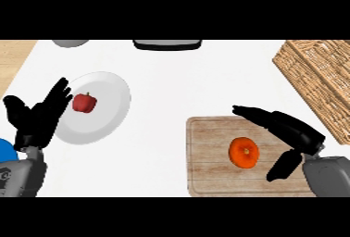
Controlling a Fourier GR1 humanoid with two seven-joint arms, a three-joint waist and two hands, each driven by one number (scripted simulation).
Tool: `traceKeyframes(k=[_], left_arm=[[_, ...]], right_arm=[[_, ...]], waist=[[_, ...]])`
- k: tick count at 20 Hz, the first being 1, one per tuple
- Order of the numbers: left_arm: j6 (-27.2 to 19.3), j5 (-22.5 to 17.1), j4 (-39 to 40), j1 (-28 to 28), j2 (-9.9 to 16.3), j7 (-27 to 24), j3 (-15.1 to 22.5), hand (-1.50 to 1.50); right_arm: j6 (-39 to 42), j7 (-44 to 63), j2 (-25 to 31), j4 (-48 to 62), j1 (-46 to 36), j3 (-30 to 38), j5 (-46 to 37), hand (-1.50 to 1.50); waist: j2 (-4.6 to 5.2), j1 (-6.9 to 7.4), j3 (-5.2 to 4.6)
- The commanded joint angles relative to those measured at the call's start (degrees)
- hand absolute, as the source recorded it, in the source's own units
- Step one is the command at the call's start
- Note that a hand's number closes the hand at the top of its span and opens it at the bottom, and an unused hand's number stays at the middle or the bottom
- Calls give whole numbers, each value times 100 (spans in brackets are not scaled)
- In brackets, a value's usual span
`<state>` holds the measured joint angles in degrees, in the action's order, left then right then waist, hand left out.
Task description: Pick the squash from the cutting board and place it in the basket
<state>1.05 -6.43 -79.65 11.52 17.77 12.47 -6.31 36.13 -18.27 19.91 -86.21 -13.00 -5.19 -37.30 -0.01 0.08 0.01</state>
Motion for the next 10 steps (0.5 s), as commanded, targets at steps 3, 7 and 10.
traceKeyframes(k=[3,7,10], left_arm=[[278,14,127,111,55,53,-200,0],[289,-8,-60,113,68,217,-306,0],[182,119,-507,-354,-174,70,-175,0]], right_arm=[[239,-257,-100,-80,131,51,34,-150],[81,-168,-171,-712,689,-281,-336,-150],[-445,-313,-251,-210,604,-335,-778,-150]], waist=[[-1,-11,-2],[-5,-24,-2],[-4,3,-1]])
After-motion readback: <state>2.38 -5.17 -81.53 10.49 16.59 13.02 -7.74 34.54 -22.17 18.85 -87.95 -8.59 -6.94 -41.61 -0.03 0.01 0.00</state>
